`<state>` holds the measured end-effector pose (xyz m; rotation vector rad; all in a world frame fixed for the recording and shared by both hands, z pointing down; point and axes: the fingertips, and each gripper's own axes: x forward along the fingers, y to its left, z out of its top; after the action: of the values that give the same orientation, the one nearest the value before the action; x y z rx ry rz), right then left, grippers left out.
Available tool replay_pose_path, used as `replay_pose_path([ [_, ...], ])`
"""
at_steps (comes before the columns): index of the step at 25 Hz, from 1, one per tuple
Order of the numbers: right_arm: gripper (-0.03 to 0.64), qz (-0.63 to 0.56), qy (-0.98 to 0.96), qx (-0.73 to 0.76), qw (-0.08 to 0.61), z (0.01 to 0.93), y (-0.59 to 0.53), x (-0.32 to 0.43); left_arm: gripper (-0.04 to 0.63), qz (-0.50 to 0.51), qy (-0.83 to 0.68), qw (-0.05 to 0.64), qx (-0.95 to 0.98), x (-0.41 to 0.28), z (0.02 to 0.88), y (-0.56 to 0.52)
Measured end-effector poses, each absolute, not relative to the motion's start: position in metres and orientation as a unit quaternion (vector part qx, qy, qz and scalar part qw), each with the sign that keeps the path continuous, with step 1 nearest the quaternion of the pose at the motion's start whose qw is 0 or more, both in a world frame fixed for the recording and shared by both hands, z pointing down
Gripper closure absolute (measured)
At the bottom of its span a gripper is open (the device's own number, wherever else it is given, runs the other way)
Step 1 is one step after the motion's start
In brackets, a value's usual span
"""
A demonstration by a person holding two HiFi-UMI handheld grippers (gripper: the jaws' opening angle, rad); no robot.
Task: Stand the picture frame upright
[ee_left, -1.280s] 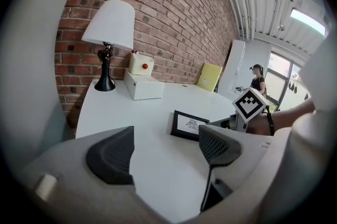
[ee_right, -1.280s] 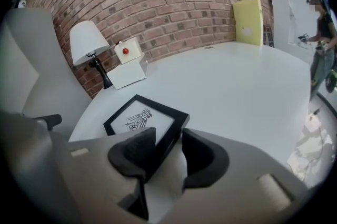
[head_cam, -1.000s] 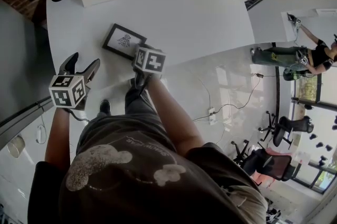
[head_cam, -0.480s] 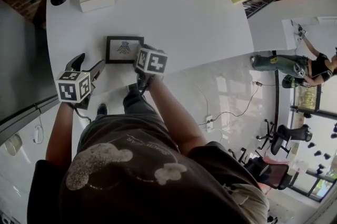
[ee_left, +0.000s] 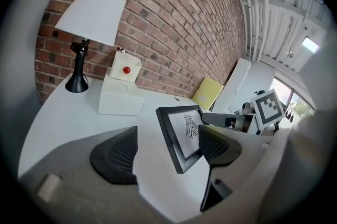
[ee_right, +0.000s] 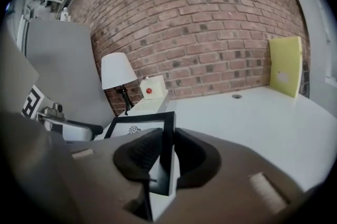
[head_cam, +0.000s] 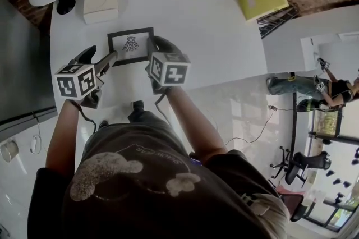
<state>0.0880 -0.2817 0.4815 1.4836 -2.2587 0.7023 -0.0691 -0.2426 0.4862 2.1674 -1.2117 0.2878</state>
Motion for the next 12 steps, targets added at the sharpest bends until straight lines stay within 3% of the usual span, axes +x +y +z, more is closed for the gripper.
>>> replay_pose_path([
  [8, 0.540, 0.158, -0.854, 0.473, 0.149, 0.437, -0.306, 0.101, 0.313, 0.079, -0.468, 0.298, 0.828, -0.031, 0.452, -0.269],
  [12, 0.540, 0.131, -0.870, 0.457, 0.132, 0.424, -0.312, 0.113, 0.423, 0.087, -0.478, 0.284, 0.826, -0.020, 0.444, -0.277],
])
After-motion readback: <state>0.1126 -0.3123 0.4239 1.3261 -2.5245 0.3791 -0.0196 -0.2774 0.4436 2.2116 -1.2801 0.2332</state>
